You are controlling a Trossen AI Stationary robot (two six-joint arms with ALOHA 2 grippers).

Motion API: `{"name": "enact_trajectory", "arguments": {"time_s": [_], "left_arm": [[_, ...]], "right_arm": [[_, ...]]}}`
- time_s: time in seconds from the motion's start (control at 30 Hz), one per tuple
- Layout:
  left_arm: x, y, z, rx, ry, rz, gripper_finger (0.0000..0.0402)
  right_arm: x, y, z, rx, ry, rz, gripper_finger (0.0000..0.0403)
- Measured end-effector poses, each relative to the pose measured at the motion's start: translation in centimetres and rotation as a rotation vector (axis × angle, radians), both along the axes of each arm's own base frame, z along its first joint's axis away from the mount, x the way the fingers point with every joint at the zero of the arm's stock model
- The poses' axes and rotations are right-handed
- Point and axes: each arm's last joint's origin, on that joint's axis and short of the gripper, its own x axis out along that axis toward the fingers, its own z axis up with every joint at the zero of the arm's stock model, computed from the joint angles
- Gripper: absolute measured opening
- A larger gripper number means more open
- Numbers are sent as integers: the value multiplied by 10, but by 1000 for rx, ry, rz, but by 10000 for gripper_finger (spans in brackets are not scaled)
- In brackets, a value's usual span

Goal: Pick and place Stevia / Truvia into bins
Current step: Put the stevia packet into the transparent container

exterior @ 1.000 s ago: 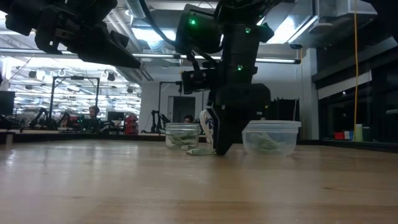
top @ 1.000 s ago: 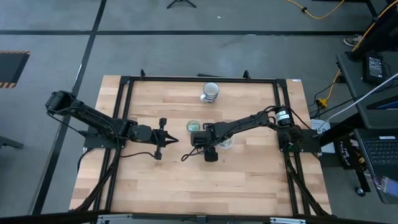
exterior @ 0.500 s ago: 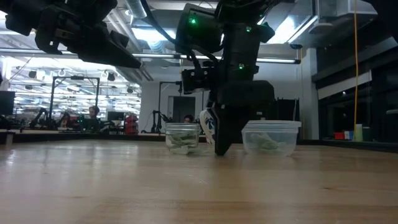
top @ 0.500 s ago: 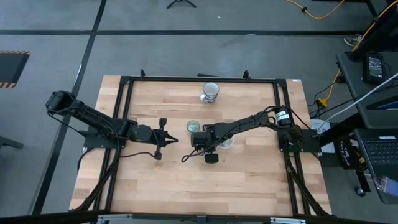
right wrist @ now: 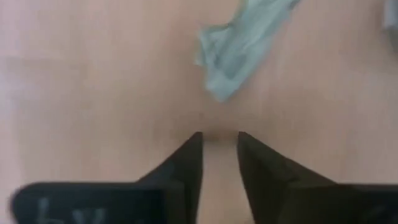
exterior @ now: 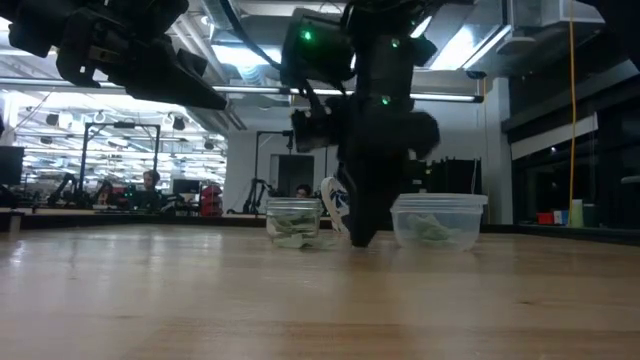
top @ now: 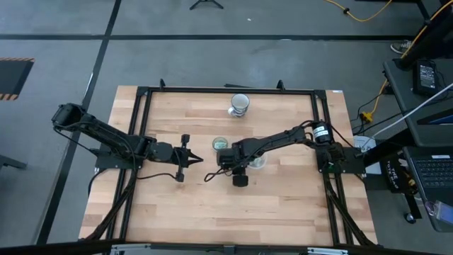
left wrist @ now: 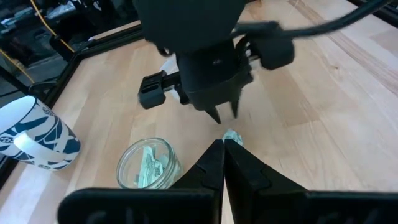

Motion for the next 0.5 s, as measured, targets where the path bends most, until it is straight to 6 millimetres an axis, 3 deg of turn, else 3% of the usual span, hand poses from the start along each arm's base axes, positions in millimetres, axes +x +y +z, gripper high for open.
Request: {"name": "enact_trajectory", "arguments": {"time_s": [0.23, 0.5], "left_arm": [[0, 0, 0, -1, -2, 0, 6], [0, 0, 0, -1, -2, 0, 4]], "right_arm": [[11, 2, 13, 37, -75, -45, 185], [16, 2, 15, 57, -122, -129, 220]]}}
